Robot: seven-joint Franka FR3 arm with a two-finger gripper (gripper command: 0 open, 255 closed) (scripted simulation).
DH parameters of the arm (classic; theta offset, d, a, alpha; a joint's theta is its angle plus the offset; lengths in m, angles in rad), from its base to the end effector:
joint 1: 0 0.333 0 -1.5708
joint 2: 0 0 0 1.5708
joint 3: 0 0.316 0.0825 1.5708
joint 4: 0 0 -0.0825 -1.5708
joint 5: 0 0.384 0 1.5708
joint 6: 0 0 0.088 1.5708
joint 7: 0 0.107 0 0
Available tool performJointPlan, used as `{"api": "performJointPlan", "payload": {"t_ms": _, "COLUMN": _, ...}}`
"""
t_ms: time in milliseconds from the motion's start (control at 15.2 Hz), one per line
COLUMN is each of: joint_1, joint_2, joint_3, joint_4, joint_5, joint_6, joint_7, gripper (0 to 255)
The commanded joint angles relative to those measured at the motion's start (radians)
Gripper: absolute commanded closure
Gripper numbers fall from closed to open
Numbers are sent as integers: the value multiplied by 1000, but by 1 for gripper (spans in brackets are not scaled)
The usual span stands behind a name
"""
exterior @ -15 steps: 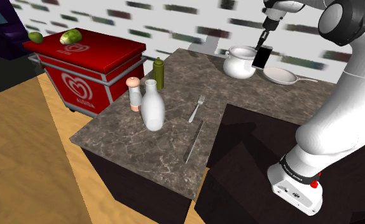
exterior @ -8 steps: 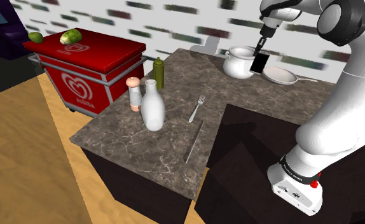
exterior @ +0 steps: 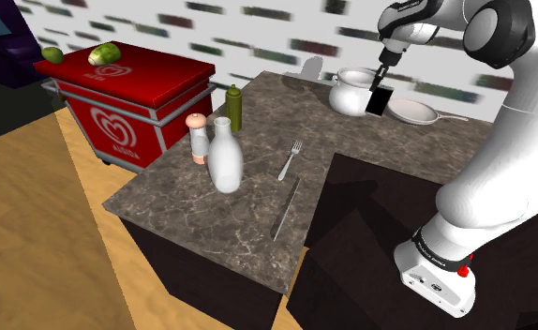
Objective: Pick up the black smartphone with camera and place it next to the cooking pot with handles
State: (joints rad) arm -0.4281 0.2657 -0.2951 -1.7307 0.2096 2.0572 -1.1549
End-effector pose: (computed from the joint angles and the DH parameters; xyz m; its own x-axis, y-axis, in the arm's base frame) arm 0.4966 -0.4043 0.4383 0.9296 0.3437 0.1335 0.3445 -0.9386 0.0171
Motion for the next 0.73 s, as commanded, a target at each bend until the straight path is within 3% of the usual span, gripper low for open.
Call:
{"api": "performJointPlan", "payload": {"t_ms": 0, "joint_1": -1, "joint_2": 7, "joint_3": 1, "joint_4": -22, "joint_5": 5, "joint_6": 29, "joint_7": -7, "gripper": 255}}
{"api": "performJointPlan", "payload": {"t_ms": 660, "joint_1": -3, "joint_2": 37, "joint_3": 7, "joint_4": -69, "joint_5": 23, "joint_6": 103, "joint_7": -24, "gripper": 255}}
